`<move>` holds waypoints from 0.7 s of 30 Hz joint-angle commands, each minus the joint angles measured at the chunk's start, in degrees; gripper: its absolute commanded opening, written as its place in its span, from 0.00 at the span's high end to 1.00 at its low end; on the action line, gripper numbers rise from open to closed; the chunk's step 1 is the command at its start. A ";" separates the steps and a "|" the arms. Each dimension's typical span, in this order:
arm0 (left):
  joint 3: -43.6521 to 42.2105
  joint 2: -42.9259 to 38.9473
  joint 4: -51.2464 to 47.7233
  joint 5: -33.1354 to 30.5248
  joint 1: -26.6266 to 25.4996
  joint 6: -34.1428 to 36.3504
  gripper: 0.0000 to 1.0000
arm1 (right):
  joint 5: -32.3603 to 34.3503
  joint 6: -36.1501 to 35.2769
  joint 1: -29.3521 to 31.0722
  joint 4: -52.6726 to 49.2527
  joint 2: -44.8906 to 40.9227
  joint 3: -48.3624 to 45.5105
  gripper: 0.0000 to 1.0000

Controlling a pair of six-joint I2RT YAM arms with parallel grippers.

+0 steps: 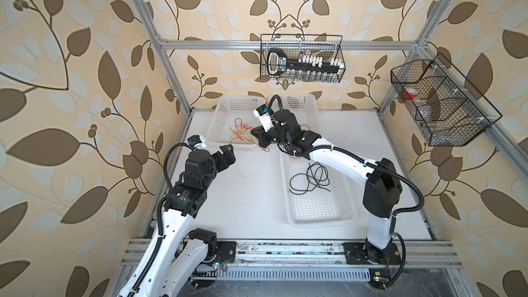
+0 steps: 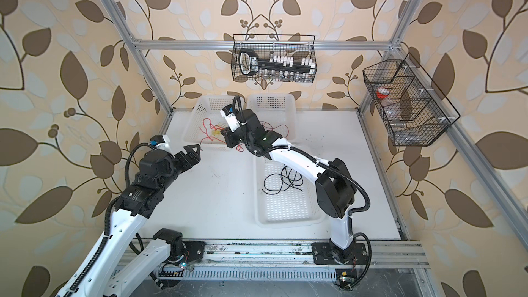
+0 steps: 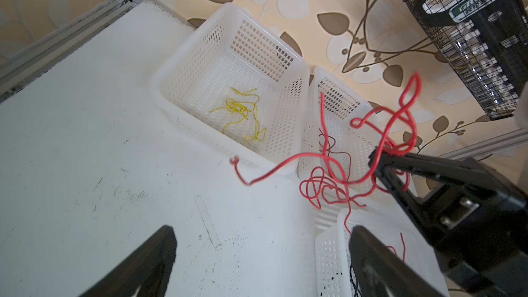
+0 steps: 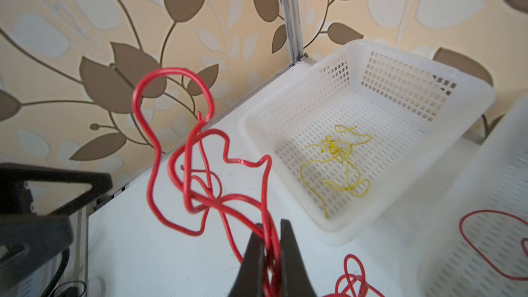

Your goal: Untangle the cables

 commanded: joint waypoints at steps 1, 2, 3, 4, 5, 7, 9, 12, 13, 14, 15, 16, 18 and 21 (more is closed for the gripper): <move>-1.25 -0.93 3.51 2.21 -0.32 -0.28 0.07 | 2.09 2.61 0.40 -0.07 0.02 2.89 1.00; -2.03 -0.78 5.15 3.92 -0.31 -0.91 0.09 | 2.07 3.07 0.48 -0.16 -0.13 3.18 1.00; -2.99 -0.45 7.37 5.79 -0.31 -1.89 0.11 | 1.92 3.72 0.56 -0.26 -0.25 3.36 1.00; -4.07 -0.05 9.97 8.01 -0.32 -2.94 0.12 | 1.69 4.18 0.70 -0.25 -0.40 3.51 1.00; -5.38 0.56 13.46 10.71 -0.31 -4.36 0.12 | 1.42 4.54 0.91 -0.15 -0.72 3.54 1.00; -7.53 2.22 19.56 13.95 -0.39 -6.97 0.13 | 0.94 4.86 1.51 0.12 -1.33 3.36 1.00; -9.18 4.05 24.84 15.21 -0.49 -8.72 0.13 | 0.70 4.78 2.26 0.11 -2.06 3.26 1.00; -10.39 6.14 30.88 15.80 -0.68 -9.56 0.14 | 0.38 4.60 3.11 0.04 -3.37 2.80 1.00; -10.67 6.50 32.23 15.45 -0.75 -9.73 0.14 | 0.06 4.70 3.24 0.23 -3.72 2.51 1.00; -11.20 6.87 33.95 14.80 -0.75 -9.92 0.13 | -0.32 4.82 3.48 0.53 -4.22 2.04 1.00; -11.66 7.12 35.82 14.18 -0.84 -10.19 0.14 | -0.43 4.99 3.58 0.88 -4.77 1.51 1.00; -12.24 7.36 37.75 13.90 -0.88 -10.54 0.14 | -0.62 5.20 3.70 1.28 -5.16 1.08 1.00; -13.32 7.77 42.34 13.96 -0.85 -11.14 0.14 | -1.27 5.69 3.83 1.89 -5.95 0.31 1.00; -13.40 8.79 44.89 13.33 -0.95 -11.44 0.16 | -2.07 6.02 3.91 2.15 -6.48 -0.14 1.00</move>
